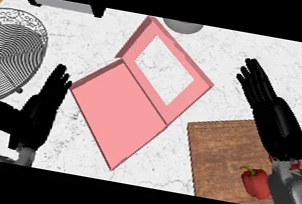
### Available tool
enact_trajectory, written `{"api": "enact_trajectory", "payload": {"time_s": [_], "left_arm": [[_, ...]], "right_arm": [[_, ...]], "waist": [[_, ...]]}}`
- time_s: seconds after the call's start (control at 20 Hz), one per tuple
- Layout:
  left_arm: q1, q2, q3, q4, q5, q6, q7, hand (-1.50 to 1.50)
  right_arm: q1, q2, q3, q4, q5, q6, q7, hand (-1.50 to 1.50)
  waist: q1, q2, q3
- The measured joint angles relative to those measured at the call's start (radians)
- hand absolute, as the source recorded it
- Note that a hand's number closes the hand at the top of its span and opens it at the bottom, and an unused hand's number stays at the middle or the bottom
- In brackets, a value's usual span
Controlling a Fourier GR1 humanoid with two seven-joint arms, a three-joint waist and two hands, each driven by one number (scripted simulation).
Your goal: Pick the bell pepper from the cutting board and place it in the cardboard box
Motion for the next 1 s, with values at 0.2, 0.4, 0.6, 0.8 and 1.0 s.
{"api": "enact_trajectory", "payload": {"time_s": [0.2,0.4,0.6,0.8,1.0], "left_arm": [[-0.036,0.072,0.003,0.000,-0.047,-0.053,-0.029,0.00],[-0.076,0.178,-0.005,-0.013,-0.112,-0.123,-0.062,0.00],[-0.091,0.238,-0.005,-0.011,-0.132,-0.193,-0.102,0.00],[-0.113,0.267,0.002,-0.018,-0.130,-0.241,-0.113,0.00],[-0.138,0.271,0.006,0.007,-0.131,-0.280,-0.130,0.00]], "right_arm": [[-0.005,-0.111,-0.069,-0.105,0.012,0.068,-0.045,-1.50],[-0.028,-0.296,-0.158,-0.191,0.104,0.153,-0.123,-1.50],[0.082,-0.432,-0.268,-0.196,0.182,0.246,-0.313,-1.50],[0.193,-0.506,-0.337,-0.178,0.316,0.291,-0.563,-1.50],[0.301,-0.561,-0.387,-0.192,0.470,0.279,-0.750,-1.50]], "waist": [[-0.026,-0.021,0.011],[-0.075,-0.040,0.015],[-0.079,-0.033,0.019],[-0.063,-0.028,0.020],[-0.052,-0.025,0.019]]}}
